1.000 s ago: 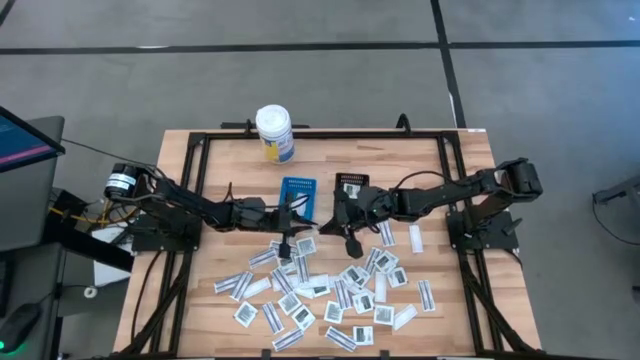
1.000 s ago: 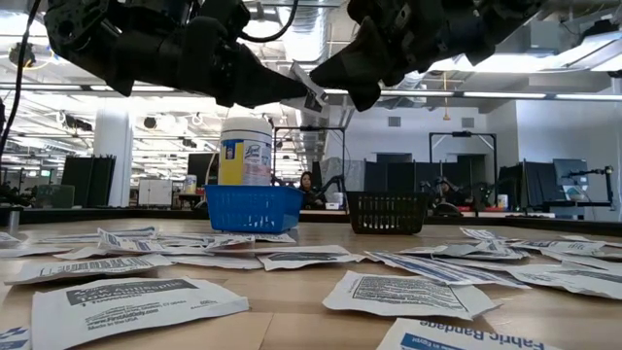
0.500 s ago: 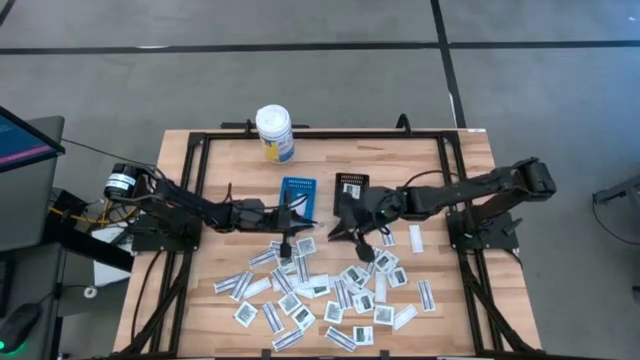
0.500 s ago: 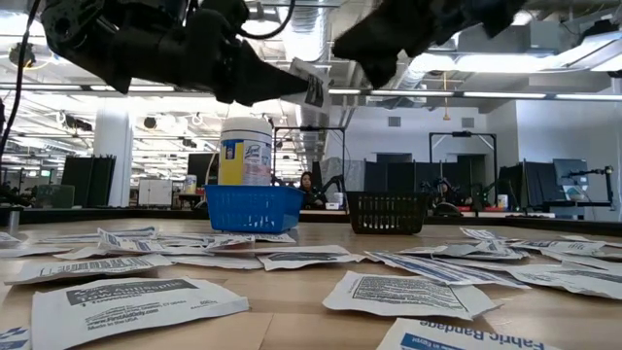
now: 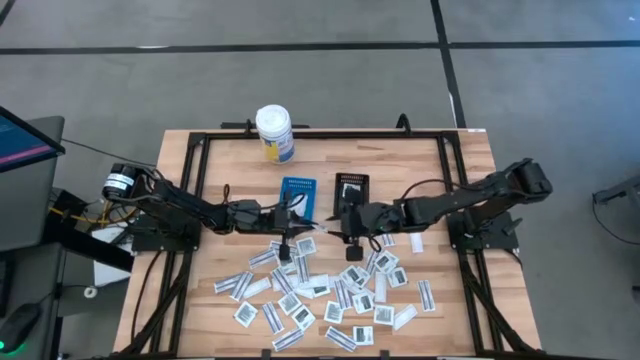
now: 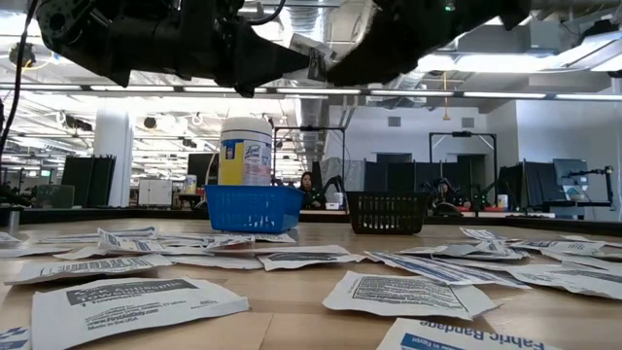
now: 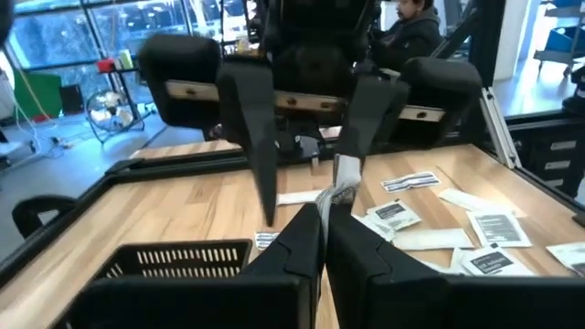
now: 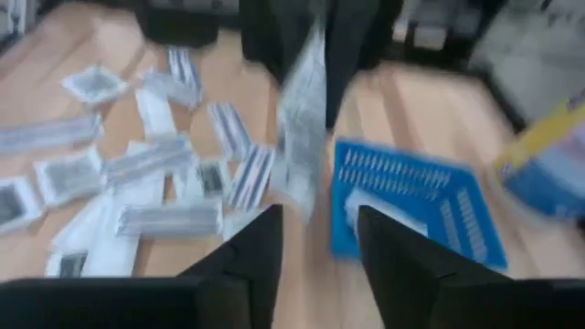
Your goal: Pick & Place First Aid Supplies
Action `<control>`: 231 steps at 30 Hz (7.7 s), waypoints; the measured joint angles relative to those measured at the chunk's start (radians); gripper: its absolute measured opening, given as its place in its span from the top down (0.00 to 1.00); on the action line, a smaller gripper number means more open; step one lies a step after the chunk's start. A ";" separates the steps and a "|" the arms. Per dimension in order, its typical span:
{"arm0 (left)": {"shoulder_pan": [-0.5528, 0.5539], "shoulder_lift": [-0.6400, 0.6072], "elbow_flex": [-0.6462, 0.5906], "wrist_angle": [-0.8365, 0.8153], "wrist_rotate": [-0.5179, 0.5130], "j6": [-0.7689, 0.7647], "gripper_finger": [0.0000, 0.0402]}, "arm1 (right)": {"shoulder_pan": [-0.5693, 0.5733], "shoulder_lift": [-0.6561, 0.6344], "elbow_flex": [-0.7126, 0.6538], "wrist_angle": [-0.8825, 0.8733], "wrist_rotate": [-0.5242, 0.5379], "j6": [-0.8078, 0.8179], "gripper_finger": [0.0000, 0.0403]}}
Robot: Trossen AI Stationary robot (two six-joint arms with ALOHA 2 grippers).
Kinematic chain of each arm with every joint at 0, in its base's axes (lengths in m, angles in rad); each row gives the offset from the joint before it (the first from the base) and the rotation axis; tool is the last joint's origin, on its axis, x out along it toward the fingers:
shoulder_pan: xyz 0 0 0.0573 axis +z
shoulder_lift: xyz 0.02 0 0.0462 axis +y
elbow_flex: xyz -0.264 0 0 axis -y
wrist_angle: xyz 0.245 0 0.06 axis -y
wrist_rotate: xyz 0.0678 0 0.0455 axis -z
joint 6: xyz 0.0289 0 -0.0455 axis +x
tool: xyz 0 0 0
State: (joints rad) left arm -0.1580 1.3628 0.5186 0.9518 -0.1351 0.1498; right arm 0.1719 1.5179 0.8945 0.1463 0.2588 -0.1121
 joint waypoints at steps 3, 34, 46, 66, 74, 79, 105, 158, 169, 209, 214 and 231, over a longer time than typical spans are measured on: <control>0.001 0.000 0.000 0.003 -0.003 -0.009 0.97 | 0.004 0.011 0.000 0.017 0.002 -0.022 0.56; 0.001 0.002 0.003 0.003 -0.052 -0.035 0.96 | -0.004 -0.029 0.002 0.026 0.004 -0.055 0.98; 0.000 0.002 0.000 -0.009 -0.070 -0.035 0.97 | 0.045 -0.139 -0.001 -0.124 0.098 -0.003 1.00; 0.001 0.001 0.000 0.001 -0.071 -0.035 0.97 | 0.045 -0.076 -0.003 -0.060 0.082 0.034 0.66; 0.000 0.001 0.001 -0.003 -0.043 -0.032 0.97 | 0.024 -0.025 -0.002 0.033 0.083 -0.032 0.52; 0.000 0.001 0.000 -0.009 -0.044 -0.032 0.97 | 0.071 -0.031 0.000 0.080 0.097 -0.135 0.49; 0.000 0.001 0.000 0.028 0.000 -0.001 0.97 | -0.022 -0.024 0.000 0.097 -0.164 -0.010 0.76; 0.001 0.001 0.000 -0.027 -0.082 -0.028 0.86 | -0.231 0.004 -0.001 -0.546 0.132 0.521 0.91; 0.001 0.001 0.000 -0.036 -0.081 -0.029 0.86 | -0.227 0.041 0.041 -0.461 0.035 0.471 0.80; -0.457 -0.112 0.023 -0.637 -0.139 -0.447 0.74 | 0.180 0.402 0.204 -0.060 -0.051 -0.295 0.81; -0.458 -0.080 0.022 -0.639 -0.185 -0.472 0.74 | 0.184 0.451 0.216 -0.028 -0.050 -0.525 0.81; -0.373 0.170 0.022 -0.586 -0.266 -0.512 0.74 | 0.151 0.530 0.215 0.049 -0.052 -0.699 0.81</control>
State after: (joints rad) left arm -0.5314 1.5331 0.5407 0.3656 -0.4015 -0.3627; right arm 0.3233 2.0483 1.1099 0.1953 0.2070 -0.8108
